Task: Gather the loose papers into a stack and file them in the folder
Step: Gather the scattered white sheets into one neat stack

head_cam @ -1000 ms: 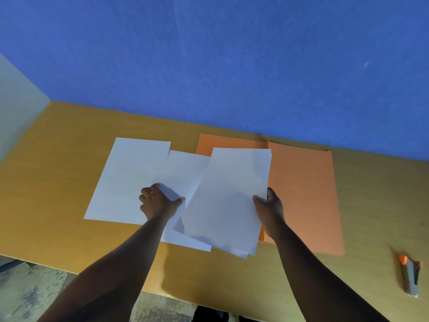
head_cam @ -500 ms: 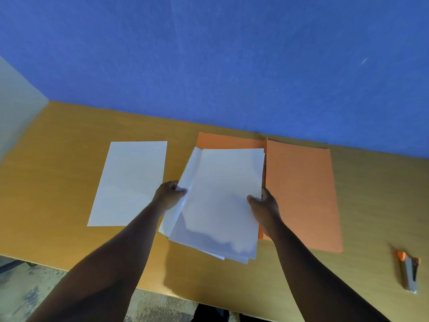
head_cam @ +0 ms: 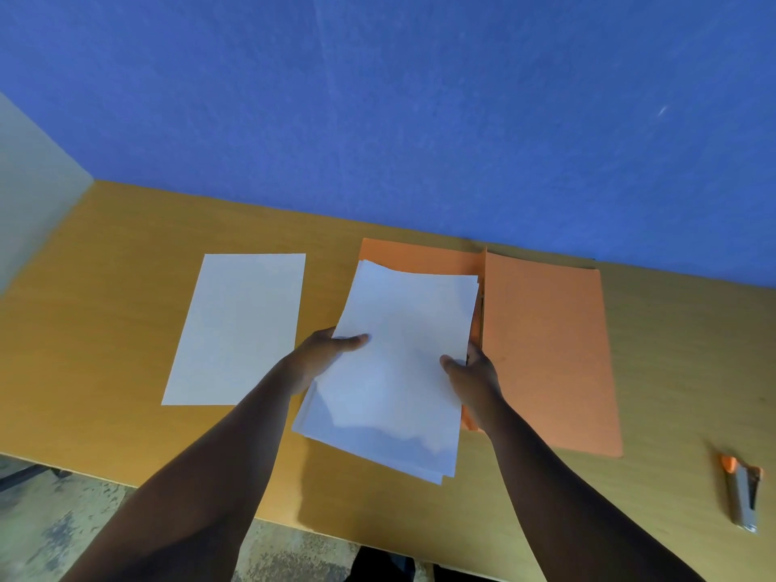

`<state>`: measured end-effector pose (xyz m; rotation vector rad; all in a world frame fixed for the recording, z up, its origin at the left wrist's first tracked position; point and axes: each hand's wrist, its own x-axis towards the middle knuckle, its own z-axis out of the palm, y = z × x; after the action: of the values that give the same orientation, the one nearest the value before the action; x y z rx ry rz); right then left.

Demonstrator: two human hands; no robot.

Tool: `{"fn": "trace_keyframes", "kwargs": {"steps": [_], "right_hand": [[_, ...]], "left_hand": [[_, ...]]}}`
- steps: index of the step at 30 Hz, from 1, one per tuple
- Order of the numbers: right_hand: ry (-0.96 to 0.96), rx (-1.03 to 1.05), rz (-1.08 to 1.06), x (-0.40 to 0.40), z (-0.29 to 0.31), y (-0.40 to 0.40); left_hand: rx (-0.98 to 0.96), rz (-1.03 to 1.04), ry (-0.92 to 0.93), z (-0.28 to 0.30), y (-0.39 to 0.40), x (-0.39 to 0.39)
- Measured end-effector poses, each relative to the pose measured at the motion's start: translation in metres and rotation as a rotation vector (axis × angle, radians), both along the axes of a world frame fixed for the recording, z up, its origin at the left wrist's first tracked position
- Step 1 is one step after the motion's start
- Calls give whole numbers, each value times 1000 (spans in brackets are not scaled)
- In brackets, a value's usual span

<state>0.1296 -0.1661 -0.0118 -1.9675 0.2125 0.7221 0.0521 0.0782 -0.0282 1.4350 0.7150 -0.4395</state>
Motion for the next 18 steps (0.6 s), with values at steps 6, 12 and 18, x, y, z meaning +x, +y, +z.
{"fn": "trace_keyframes", "kwargs": {"steps": [6, 12, 18], "right_hand": [[59, 44, -2, 7, 6, 7], [149, 400, -81, 20, 22, 12], [-143, 288, -14, 31, 51, 23]], "left_hand": [[39, 24, -72, 8, 2, 7], [73, 32, -264, 41, 21, 15], [249, 199, -418, 62, 21, 22]]}}
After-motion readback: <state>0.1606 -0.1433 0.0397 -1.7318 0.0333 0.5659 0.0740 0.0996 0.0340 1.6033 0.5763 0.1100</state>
